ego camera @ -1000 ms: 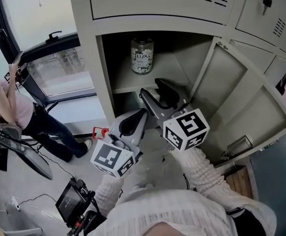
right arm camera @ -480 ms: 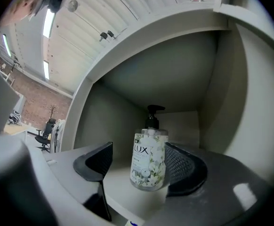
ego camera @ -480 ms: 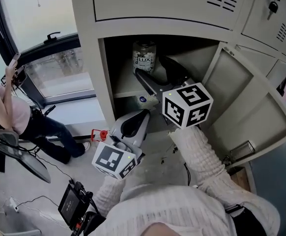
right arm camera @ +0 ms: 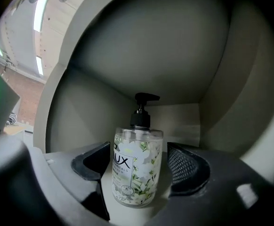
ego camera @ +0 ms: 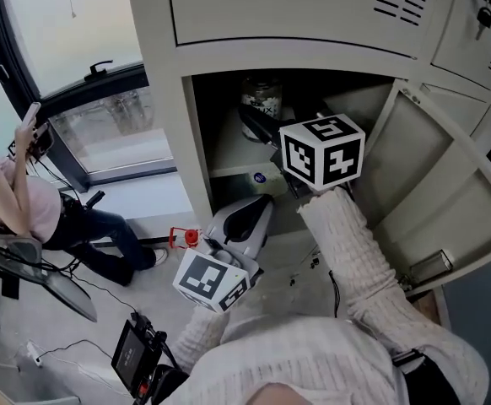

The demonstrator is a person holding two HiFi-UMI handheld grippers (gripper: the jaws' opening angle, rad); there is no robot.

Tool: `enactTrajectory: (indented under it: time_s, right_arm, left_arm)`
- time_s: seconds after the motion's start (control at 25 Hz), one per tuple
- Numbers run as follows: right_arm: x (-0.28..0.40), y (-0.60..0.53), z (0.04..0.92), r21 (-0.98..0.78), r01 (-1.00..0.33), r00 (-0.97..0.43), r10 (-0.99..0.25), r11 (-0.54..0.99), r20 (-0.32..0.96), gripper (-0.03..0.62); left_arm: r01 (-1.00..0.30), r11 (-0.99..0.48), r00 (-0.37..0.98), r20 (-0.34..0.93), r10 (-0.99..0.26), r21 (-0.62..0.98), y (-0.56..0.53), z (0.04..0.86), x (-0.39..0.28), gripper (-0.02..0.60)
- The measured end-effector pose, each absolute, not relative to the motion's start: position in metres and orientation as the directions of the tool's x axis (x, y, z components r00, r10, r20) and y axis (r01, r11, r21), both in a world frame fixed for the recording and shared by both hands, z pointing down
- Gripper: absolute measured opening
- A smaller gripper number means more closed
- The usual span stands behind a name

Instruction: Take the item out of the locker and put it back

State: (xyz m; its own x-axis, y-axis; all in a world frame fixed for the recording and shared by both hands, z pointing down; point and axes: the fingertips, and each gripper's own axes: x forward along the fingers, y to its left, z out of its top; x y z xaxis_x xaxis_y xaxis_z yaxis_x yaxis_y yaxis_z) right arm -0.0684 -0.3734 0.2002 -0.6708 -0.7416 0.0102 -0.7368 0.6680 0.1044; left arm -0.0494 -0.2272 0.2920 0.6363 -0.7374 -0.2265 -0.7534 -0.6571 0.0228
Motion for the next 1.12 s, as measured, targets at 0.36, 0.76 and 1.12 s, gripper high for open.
enactTrajectory:
  time_s: [0.36,0.76,1.12]
  right_arm:
    - [-0.079,-0.39,0.221,0.119,-0.74,-0.639,-0.747,0.662,0.185,0.374]
    - [-0.081,-0.39,0.222,0.131,-0.742,-0.631,-0.751,0.657,0.192,0.37]
    - [-0.079,-0.383,0.222,0.104,-0.729,-0.653,-0.733,0.676,0.189,0.365]
  left_arm:
    - [-0.744,-0.668,0.646,-0.224,-0.73,0.032,-0.236,0.295,-0.051,0.008]
    - [-0.745,-0.665,0.642,-0.219,-0.735,0.047,-0.231,0.299,-0.054,0.008]
    - [-0.769,-0.637,0.614,-0.222,-0.758,0.048,-0.227,0.294,-0.069,0.008]
